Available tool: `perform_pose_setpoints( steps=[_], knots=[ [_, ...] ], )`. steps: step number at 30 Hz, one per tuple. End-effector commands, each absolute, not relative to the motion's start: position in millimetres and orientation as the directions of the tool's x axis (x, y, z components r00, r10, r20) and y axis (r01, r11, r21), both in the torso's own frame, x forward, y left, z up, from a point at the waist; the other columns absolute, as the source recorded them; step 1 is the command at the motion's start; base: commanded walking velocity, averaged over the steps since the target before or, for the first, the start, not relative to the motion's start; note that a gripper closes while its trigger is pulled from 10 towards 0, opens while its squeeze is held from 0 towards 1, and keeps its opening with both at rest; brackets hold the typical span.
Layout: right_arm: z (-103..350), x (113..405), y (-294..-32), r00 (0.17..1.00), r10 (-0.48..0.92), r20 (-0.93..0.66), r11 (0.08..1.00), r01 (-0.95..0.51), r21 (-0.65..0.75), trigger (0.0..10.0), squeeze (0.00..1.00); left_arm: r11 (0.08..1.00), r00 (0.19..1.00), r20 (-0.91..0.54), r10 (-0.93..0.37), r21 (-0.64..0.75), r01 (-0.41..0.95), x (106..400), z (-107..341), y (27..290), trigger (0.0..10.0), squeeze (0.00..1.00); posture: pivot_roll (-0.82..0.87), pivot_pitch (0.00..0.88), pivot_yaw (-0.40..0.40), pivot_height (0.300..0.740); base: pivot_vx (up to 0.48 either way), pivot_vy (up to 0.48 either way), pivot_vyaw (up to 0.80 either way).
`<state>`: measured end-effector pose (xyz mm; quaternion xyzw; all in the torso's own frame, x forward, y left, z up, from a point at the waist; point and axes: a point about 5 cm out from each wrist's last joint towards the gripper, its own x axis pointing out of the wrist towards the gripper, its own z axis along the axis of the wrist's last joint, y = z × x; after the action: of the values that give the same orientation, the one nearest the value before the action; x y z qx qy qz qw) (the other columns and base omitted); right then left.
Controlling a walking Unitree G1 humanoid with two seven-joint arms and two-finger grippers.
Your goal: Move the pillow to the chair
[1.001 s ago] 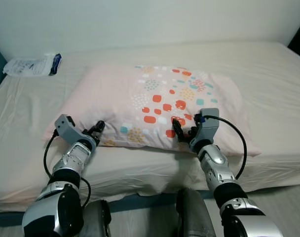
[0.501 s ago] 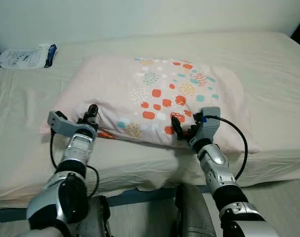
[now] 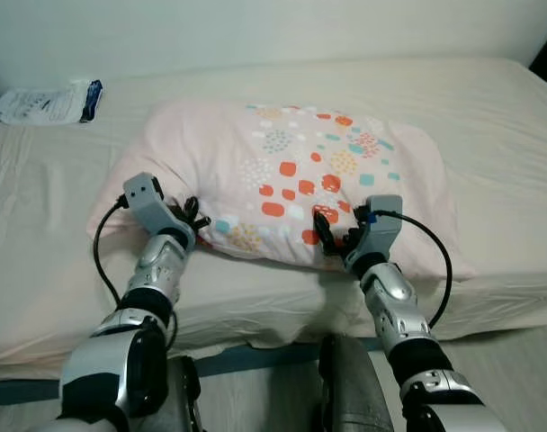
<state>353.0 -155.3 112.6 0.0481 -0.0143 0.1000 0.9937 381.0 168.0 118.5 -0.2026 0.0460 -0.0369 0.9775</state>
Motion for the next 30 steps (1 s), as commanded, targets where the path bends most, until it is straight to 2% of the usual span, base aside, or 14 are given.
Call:
perform_pose_setpoints(
  steps=[1, 4, 6, 9, 10, 12, 15, 16, 17, 18, 20, 27, 28, 30],
  knots=[
    [96.1, 346.9, -154.6, 0.98, 0.195, -0.036, 0.976, -0.19, 0.109, 10.0, 0.0, 0.938, 0.989, -0.096, -0.115, -0.338, 0.076, 374.6, 108.6, 175.4, 0.0, 0.0, -0.04, 0.224, -0.016, 0.557, 0.0, 0.0, 0.0],
    [96.2, 347.0, -152.6, 0.979, 0.2, -0.036, 0.974, -0.195, 0.112, 10.0, 0.0, 0.946, 0.989, -0.093, -0.112, -0.314, 0.077, 365.5, 101.2, 196.4, 0.0, 0.0, -0.04, 0.216, -0.019, 0.557, 0.0, 0.0, 0.0],
    [96.2, 347.1, -152.3, 0.979, 0.2, -0.036, 0.974, -0.195, 0.113, 10.0, 0.0, 0.945, 0.99, -0.089, -0.111, -0.318, 0.077, 363.6, 100.1, 200.8, 0.0, 0.0, -0.04, 0.211, -0.02, 0.557, 0.0, 0.0, 0.0],
    [95.9, 347.1, -152.5, 0.979, 0.199, -0.037, 0.974, -0.194, 0.12, 10.0, 0.0, 0.93, 0.983, -0.065, -0.173, -0.339, 0.142, 356.5, 97.2, 205.8, 0.0, 0.0, -0.03, 0.2, -0.022, 0.557, 0.0, 0.0, 0.0],
    [95.3, 346.8, -153.1, 0.979, 0.198, -0.038, 0.973, -0.192, 0.126, 10.0, 0.0, 0.911, 0.965, -0.043, -0.26, -0.342, 0.23, 347.7, 94.5, 205.1, 0.0, 0.0, -0.02, 0.187, -0.021, 0.557, 0.0, 0.0, 0.0],
    [95.1, 346.7, -153.4, 0.979, 0.198, -0.038, 0.973, -0.192, 0.127, 10.0, 0.0, 0.903, 0.955, -0.036, -0.296, -0.337, 0.267, 343.6, 93.5, 203.9, 0.0, 0.0, -0.02, 0.187, -0.021, 0.557, 0.0, 0.0, 0.0],
    [93.5, 345.5, -155.0, 0.98, 0.197, -0.041, 0.973, -0.19, 0.132, 10.0, 0.0, 0.876, 0.927, -0.017, -0.376, -0.332, 0.349, 316.0, 92.6, 203.8, 0.0, 0.0, -0.02, 0.167, -0.015, 0.557, 0.0, 0.0, 0.0],
    [93.5, 345.5, -155.0, 0.98, 0.197, -0.041, 0.973, -0.19, 0.132, 10.0, 0.0, 0.876, 0.927, -0.017, -0.376, -0.332, 0.349, 316.0, 92.6, 203.8, 0.0, 0.0, -0.02, 0.167, -0.015, 0.557, 0.0, 0.0, 0.0],
    [93.3, 344.5, -157.7, 0.98, 0.193, -0.041, 0.971, -0.185, 0.15, 10.0, 0.0, 0.898, 0.938, -0.024, -0.346, -0.298, 0.323, 292.6, 94.1, 208.6, 0.0, 0.0, -0.01, 0.151, -0.018, 0.557, 0.0, 0.0, 0.0],
    [93.3, 344.5, -157.7, 0.98, 0.193, -0.041, 0.971, -0.185, 0.15, 10.0, 0.0, 0.898, 0.938, -0.024, -0.346, -0.298, 0.323, 292.6, 94.1, 208.6, 0.0, 0.0, -0.01, 0.151, -0.018, 0.557, 0.0, 0.0, 0.0],
    [91.9, 343.2, -160.5, 0.982, 0.186, -0.044, 0.969, -0.176, 0.172, 10.0, 0.0, 0.923, 0.958, -0.033, -0.286, -0.279, 0.266, 274.8, 95.1, 210.3, 0.0, 0.0, -0.01, 0.144, -0.025, 0.557, 0.0, 0.0, 0.0],
    [84.7, 339.0, -164.5, 0.983, 0.168, -0.074, 0.969, -0.151, 0.198, 10.0, 0.0, 0.94, 0.975, -0.041, -0.218, -0.278, 0.198, 255.9, 92.3, 200.7, 0.0, 0.0, 0.0, 0.134, -0.039, 0.557, 0.0, 0.0, 0.0],
    [80.2, 337.3, -173.0, 0.99, 0.097, -0.102, 0.983, -0.079, 0.167, 10.0, 0.0, 0.942, 0.976, -0.048, -0.212, -0.276, 0.191, 252.5, 90.2, 196.8, 0.0, 0.0, 0.0, 0.125, -0.041, 0.557, 0.0, 0.0, 0.0],
    [77.5, 336.0, -179.2, 0.992, 0.045, -0.118, 0.989, -0.028, 0.143, 10.0, 0.0, 0.942, 0.975, -0.06, -0.213, -0.276, 0.189, 249.2, 90.5, 194.2, 0.0, 0.0, 0.0, 0.125, -0.041, 0.557, 0.0, 0.0, 0.0]
  ],
)
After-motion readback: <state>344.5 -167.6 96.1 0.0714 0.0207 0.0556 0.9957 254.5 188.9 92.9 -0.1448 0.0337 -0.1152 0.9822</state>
